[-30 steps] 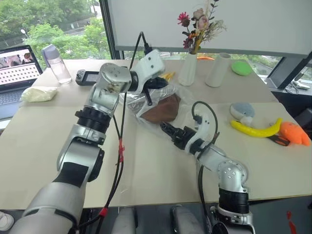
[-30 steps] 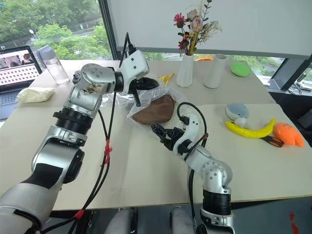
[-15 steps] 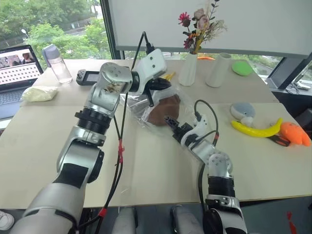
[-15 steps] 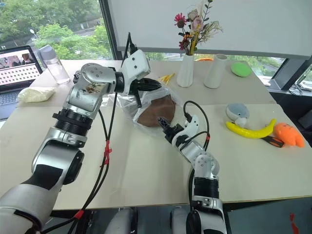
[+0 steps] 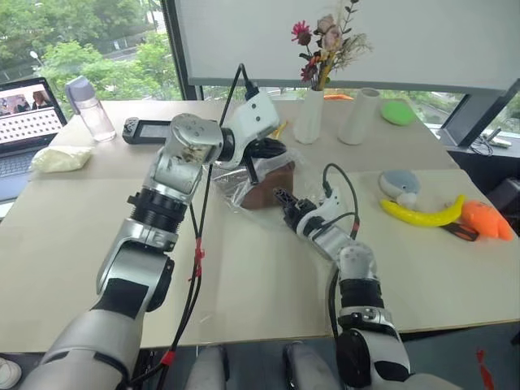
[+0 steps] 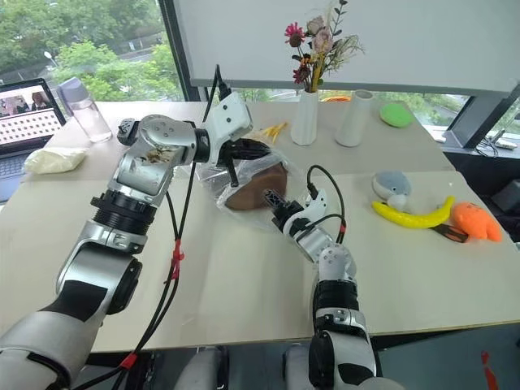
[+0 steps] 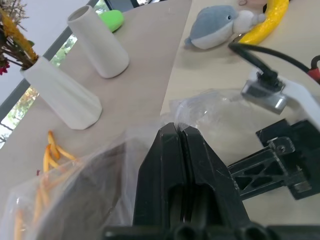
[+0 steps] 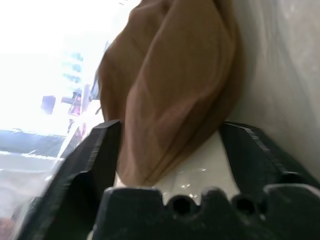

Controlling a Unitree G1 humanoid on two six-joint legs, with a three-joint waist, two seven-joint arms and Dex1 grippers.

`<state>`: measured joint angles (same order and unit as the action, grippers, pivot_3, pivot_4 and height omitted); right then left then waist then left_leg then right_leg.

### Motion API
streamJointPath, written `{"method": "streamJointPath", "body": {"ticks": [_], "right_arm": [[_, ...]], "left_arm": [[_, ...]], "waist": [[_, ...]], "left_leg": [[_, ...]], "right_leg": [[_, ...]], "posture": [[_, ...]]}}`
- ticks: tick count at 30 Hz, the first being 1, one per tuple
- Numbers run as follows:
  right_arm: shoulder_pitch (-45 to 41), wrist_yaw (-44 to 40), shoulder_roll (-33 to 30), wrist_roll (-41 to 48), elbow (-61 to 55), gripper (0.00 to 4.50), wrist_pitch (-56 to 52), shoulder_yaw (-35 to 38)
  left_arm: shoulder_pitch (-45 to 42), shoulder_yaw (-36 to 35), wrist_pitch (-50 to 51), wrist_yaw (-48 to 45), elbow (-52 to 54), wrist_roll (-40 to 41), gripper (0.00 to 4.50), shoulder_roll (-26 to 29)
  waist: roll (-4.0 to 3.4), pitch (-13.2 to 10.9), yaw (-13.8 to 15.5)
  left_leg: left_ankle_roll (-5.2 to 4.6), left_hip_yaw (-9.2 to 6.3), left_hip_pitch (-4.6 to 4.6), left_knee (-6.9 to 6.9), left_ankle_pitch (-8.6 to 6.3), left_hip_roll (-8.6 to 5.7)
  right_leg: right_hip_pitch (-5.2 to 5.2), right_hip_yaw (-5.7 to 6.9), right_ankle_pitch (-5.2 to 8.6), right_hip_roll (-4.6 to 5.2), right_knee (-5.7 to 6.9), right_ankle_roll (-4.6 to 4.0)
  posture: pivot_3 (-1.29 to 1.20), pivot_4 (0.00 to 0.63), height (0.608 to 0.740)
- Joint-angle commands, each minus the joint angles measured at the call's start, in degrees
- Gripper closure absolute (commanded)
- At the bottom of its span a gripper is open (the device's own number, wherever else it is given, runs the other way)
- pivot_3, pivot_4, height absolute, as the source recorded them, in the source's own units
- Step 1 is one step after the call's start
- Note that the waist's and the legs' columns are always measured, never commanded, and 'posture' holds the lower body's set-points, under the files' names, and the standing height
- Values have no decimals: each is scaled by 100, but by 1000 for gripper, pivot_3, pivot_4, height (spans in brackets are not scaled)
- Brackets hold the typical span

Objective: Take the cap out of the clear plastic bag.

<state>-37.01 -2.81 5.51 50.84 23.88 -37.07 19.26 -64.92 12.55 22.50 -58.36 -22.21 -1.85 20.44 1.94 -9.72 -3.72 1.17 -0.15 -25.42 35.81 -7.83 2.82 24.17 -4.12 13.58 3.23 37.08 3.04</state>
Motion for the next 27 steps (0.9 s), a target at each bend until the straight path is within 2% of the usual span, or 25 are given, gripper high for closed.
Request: {"method": "streamJointPath", "body": {"ticks": [1, 7, 8, 12, 17, 21, 24, 27], "right_arm": [[-231, -86, 387, 10, 417, 2382, 32, 11], [-277, -95, 354, 134, 430, 4374, 3, 37], [-270, -84, 335, 136, 377, 4488, -11, 8], [-84, 8, 164, -45, -277, 4488, -309, -378], [337, 440, -253, -262, -1847, 4488, -1136, -947], [523, 1237, -559, 1069, -2847, 4488, -2463, -263], [805, 1582, -806, 1899, -3366, 4488, -2964, 11], [1090, 2085, -1354, 3134, -3520, 4488, -3233, 427]], "left_arm": [[-46, -54, 34, 54, 318, 144, 4500, -28], [11, -68, 117, 102, 413, 155, 4500, -13], [30, -63, 129, 108, 442, 158, 4500, -9], [109, -24, 157, 132, 540, 167, 4500, -3], [194, 7, 182, 144, 647, 174, 4500, 12], [250, 35, 149, 145, 694, 157, 4500, 35], [274, 30, 128, 136, 692, 154, 4500, 86], [293, 49, 91, 147, 660, 147, 4500, 95]], "waist": [[0, 0, -36], [-2, 4, -38], [-2, 4, -37], [-3, 4, -44], [-4, 3, -29], [-4, 3, 0], [-3, 3, 61], [-3, 2, 92]], "left_leg": [[0, 0, 1, -2, 0, 0], [0, -1, 29, 1, 0, 2], [0, -1, 30, 2, 0, 2], [0, 0, 29, -1, 0, 2], [-1, 0, -2, -18, 0, 2], [-1, 0, -9, -25, 0, -2], [-1, -1, -9, -24, 1, -2], [-1, 0, -9, -24, 1, -2]], "right_leg": [[-1, 0, 0, -1, 0, 0], [-28, -1, -2, -2, 1, 1], [-29, -1, -3, -2, 1, 2], [-20, -4, -5, -2, 2, -1], [15, -7, -3, -4, 2, -7], [17, -5, 0, 1, -1, -9], [13, -1, 0, 3, -5, -8], [12, -3, 1, 4, -8, -6]], "posture": [[0, 150, 740], [0, 150, 740], [0, 150, 740], [0, 150, 740], [0, 150, 740], [0, 150, 740], [0, 150, 740], [0, 150, 740]]}}
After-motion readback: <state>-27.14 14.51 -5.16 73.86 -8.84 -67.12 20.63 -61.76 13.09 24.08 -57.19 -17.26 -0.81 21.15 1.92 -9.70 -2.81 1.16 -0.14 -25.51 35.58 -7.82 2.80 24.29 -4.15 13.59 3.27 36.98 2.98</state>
